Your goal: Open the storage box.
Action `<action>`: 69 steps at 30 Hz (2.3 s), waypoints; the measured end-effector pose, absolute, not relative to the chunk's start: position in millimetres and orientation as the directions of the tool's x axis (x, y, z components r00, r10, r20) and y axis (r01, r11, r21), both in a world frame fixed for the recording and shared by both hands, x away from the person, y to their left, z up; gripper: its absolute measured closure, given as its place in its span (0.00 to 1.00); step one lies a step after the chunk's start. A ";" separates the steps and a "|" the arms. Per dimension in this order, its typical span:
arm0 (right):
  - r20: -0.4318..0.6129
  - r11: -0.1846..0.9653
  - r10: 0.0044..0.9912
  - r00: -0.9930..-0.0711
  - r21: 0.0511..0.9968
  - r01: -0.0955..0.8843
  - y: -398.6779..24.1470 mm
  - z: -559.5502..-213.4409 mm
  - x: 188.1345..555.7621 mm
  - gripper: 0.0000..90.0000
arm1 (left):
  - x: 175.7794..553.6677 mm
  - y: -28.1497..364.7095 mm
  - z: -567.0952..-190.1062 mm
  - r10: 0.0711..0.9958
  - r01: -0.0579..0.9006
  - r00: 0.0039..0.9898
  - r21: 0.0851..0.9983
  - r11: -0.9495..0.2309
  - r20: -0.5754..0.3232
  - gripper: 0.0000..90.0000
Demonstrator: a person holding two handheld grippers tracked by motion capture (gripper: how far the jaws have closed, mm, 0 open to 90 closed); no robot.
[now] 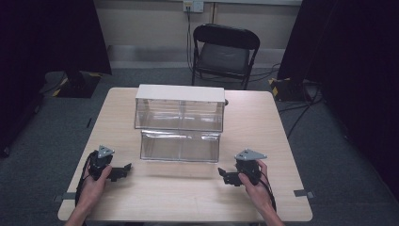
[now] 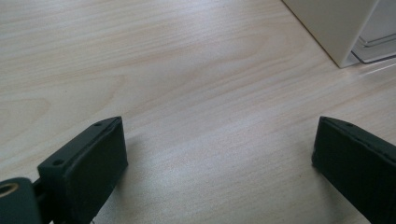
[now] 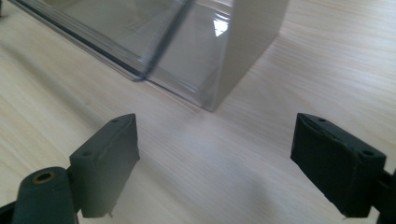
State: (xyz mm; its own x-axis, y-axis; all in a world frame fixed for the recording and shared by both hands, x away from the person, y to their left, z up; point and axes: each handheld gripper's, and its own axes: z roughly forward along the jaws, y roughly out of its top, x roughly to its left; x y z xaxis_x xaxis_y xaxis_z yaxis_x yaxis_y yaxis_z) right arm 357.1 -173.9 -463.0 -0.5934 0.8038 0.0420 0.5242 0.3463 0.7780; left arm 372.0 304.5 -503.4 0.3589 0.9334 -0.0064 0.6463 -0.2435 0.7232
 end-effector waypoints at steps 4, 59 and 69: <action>0.061 0.336 0.792 -0.607 0.786 0.519 -164.7 -458.0 358.0 0.16 | 371.9 304.5 -503.5 0.933 0.646 0.359 0.723 -0.243 -0.007 0.03; 0.141 0.294 0.757 -0.638 0.798 0.526 -131.5 -464.1 382.0 0.12 | 372.0 304.5 -503.5 0.933 0.646 0.359 0.723 -0.243 -0.007 0.03; 0.130 0.297 0.761 -0.635 0.801 0.520 -130.8 -461.5 378.5 0.12 | 372.0 304.5 -503.4 0.933 0.646 0.359 0.723 -0.243 -0.007 0.03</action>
